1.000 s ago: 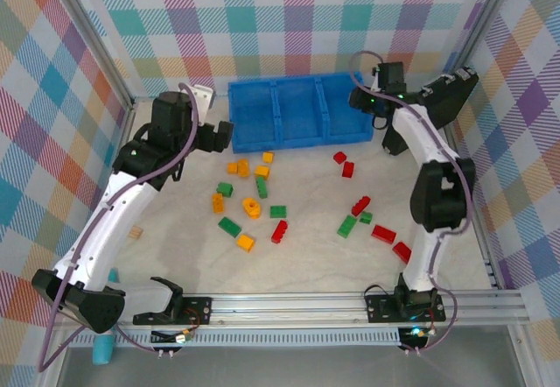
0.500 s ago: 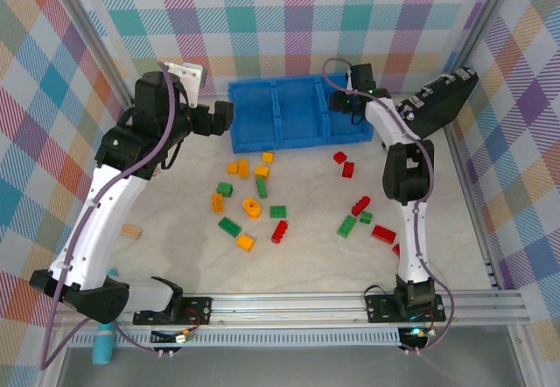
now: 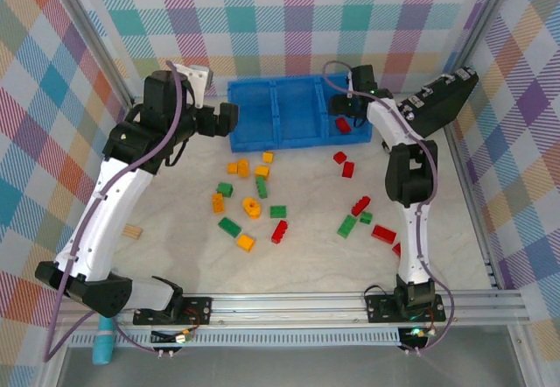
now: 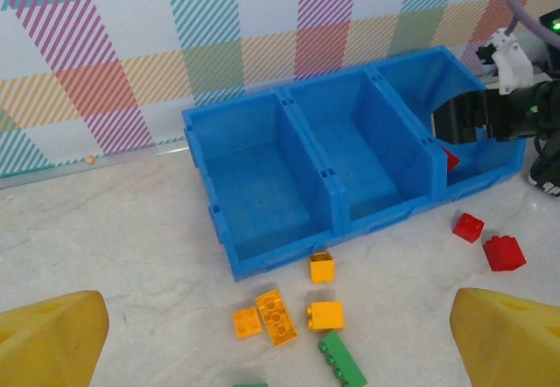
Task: Sort the legos into containers by color
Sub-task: Place the lego in the container, then pick up the lego from the middle-right of the table.
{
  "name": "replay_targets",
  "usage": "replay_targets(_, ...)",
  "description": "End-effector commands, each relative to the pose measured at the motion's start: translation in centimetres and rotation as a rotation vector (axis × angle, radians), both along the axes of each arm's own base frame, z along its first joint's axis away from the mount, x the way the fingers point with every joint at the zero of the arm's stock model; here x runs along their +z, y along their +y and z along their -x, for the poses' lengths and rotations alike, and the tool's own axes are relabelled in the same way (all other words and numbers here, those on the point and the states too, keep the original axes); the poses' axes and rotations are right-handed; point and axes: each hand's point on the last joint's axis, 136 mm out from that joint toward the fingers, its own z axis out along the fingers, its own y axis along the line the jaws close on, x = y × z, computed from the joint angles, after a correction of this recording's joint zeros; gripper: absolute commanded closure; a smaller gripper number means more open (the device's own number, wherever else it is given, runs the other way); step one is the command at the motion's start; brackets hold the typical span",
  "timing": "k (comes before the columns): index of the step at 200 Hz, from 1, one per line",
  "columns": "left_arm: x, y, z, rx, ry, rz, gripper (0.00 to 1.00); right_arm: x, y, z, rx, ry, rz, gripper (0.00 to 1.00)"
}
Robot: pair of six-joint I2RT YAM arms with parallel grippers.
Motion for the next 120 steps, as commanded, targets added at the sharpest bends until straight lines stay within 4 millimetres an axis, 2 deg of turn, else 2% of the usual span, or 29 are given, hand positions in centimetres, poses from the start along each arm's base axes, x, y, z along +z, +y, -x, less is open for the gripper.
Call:
replay_targets(1, 2.0, -0.1, 1.2, -0.017, -0.045, 0.044, 0.0, 6.0, 0.6, 2.1, 0.017, -0.072, -0.047, 0.21)
replay_targets(30, 1.9, -0.1, 1.4, -0.025, -0.052, 0.044, 0.0, 6.9, 1.0, 6.0, 0.04, -0.05, -0.092, 0.22)
replay_targets(55, 1.7, -0.4, 1.4, -0.05, -0.062, 0.038, 0.0, 5.5, 1.3, 10.2, 0.055, 0.01, -0.112, 0.22)
replay_targets(87, 2.3, -0.7, 1.2, -0.061, -0.086, 0.051, 0.0, 1.7, 0.4, 14.4, -0.006, 0.126, -0.117, 0.2)
replay_targets(120, 3.1, -1.4, 0.9, -0.089, -0.076, 0.062, 0.0, -2.3, 0.4, 16.4, -0.03, 0.213, -0.139, 0.16)
